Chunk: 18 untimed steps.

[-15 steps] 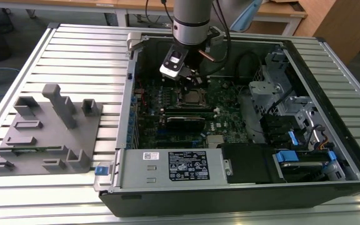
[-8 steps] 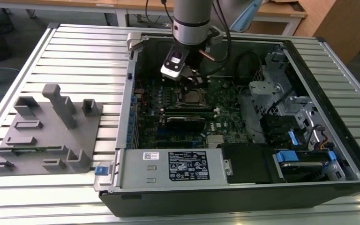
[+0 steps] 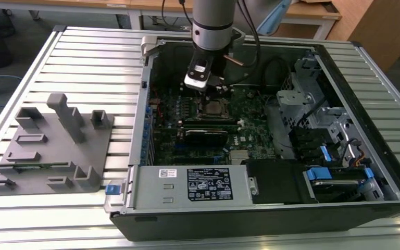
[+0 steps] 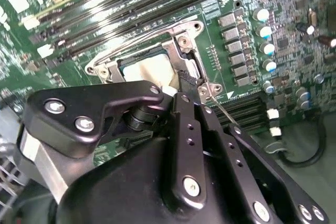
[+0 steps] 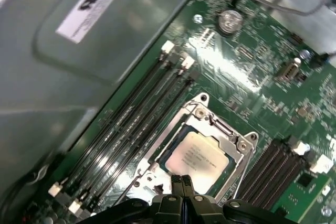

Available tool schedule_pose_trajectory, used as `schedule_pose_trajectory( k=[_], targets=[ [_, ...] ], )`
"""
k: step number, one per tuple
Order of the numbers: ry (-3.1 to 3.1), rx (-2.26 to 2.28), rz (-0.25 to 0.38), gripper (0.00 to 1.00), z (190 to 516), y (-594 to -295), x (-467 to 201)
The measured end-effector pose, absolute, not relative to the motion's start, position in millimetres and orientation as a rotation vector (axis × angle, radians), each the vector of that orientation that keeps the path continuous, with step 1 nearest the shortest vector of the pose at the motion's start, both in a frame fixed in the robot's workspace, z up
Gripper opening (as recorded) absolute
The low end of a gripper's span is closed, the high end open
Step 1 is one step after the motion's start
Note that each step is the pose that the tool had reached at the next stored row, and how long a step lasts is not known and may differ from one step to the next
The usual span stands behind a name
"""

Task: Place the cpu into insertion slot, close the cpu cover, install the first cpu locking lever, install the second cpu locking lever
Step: 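Close the cpu cover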

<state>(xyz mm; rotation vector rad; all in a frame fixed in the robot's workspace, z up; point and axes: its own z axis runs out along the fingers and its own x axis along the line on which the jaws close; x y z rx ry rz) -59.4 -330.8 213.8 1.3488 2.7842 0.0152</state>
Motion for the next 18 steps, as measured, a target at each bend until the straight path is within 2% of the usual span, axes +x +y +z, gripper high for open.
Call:
schedule_pose_trajectory(
  k=[18],
  targets=[
    [2.827, 1.257, 0.017, 0.10, 213.5, -330.8, -59.5]
  ],
)
